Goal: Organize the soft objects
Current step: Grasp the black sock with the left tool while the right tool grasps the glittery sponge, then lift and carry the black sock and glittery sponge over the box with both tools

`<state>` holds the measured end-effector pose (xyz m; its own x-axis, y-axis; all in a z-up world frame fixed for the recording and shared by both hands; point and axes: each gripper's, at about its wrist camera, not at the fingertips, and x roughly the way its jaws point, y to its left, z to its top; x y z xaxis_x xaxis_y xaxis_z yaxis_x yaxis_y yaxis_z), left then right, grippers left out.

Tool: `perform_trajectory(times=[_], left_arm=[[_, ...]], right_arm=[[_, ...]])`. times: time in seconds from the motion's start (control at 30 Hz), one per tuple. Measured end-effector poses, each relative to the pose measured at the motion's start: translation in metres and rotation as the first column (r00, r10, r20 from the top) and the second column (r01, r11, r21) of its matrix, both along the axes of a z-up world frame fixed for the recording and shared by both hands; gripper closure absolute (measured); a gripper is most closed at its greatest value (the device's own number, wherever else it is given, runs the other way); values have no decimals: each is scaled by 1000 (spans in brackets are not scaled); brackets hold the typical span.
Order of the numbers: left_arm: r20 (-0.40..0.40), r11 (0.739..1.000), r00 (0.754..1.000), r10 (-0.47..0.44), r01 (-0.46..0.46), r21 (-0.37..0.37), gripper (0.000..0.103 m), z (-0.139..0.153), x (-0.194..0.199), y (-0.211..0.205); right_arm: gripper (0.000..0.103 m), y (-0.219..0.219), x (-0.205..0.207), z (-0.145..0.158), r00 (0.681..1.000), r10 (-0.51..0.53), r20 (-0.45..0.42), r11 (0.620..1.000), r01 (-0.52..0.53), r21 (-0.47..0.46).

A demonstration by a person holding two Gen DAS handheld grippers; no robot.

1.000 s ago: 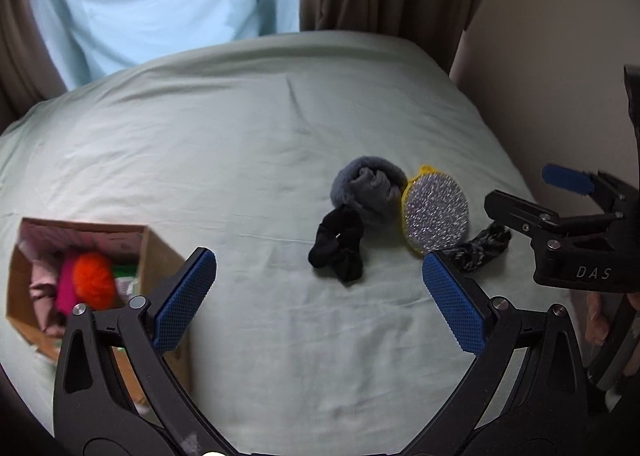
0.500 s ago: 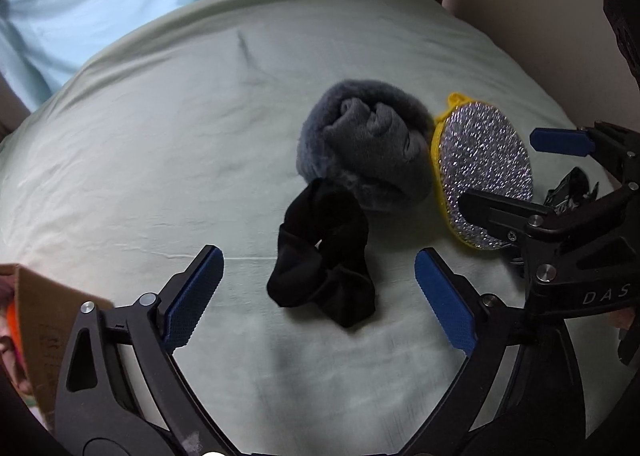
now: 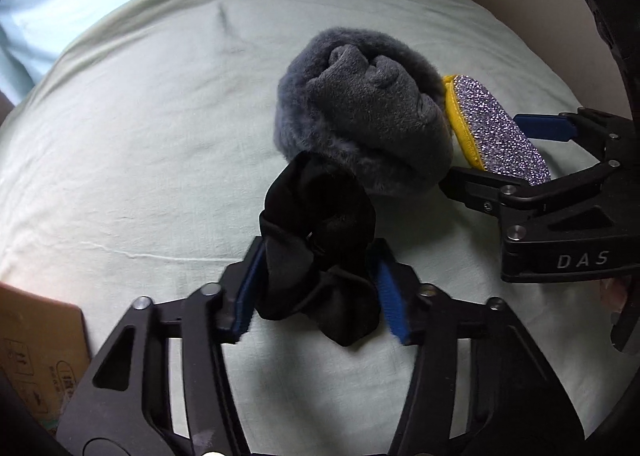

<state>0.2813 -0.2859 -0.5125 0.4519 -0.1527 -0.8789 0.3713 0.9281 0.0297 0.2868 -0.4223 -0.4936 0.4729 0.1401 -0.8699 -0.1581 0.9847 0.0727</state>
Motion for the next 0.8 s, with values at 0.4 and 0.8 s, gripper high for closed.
perform_trajectory(times=[0.4, 0.8], left_arm=[[-18, 1000, 1000, 12, -12, -16, 80, 10, 10, -9], [32, 999, 999, 24, -23, -44, 81, 64, -3, -6]], right_arm=[[53, -16, -5, -1, 998, -56, 0, 998, 56, -12], [69, -22, -17, 41, 993, -102, 58, 995, 101, 24]])
